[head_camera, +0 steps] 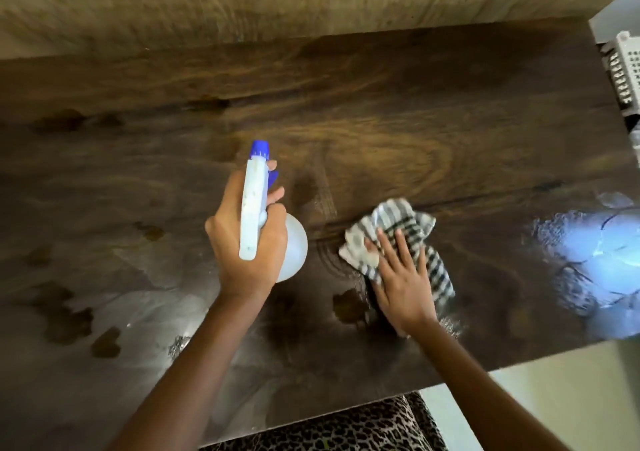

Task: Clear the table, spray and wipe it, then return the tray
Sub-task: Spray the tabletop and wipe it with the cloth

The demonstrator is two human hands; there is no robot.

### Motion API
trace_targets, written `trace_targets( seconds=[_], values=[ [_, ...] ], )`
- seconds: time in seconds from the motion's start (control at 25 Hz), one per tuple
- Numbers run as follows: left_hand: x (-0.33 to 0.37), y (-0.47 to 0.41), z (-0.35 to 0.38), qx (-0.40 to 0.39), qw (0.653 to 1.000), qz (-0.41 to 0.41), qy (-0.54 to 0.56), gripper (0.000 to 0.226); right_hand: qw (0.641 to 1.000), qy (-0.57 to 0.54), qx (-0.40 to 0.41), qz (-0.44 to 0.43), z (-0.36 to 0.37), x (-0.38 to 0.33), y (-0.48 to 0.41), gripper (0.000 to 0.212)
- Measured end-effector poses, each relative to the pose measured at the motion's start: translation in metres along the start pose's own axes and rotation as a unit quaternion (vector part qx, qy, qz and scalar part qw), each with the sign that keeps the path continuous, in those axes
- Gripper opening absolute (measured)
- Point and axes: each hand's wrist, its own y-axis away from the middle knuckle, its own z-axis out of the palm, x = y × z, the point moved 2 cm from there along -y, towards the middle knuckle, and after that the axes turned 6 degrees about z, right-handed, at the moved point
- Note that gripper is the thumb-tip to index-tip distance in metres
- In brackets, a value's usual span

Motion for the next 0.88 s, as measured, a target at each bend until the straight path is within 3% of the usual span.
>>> trace_targets(
  seconds=[0.16,0.24,0.52,0.64,0.88],
  values=[
    [0.002,0.028,-0.011,0.015,1.000,0.012,0.008,0.045,0.998,-0.022,0.000,0.051,-0.026,-0.016,-0.096,0.058],
    [-0.002,0.045,-0.020,0.024,1.000,-0.001,0.018,0.048,0.999,-0.024,-0.013,0.038,-0.023,-0.022,-0.094,0.056],
    [0.016,0.127,-0.029,0.008,1.000,-0.017,-0.025,0.040,0.998,0.006,0.024,-0.059,0.041,-0.015,0.128,0.059],
    [0.023,0.162,-0.035,-0.004,0.999,-0.036,-0.020,0.039,0.994,0.025,0.010,-0.101,0.053,0.005,0.167,0.060],
    [0.037,0.212,-0.049,-0.017,0.998,-0.032,-0.048,0.041,0.999,0.005,-0.037,0.003,0.011,0.006,0.067,0.057]
  ],
)
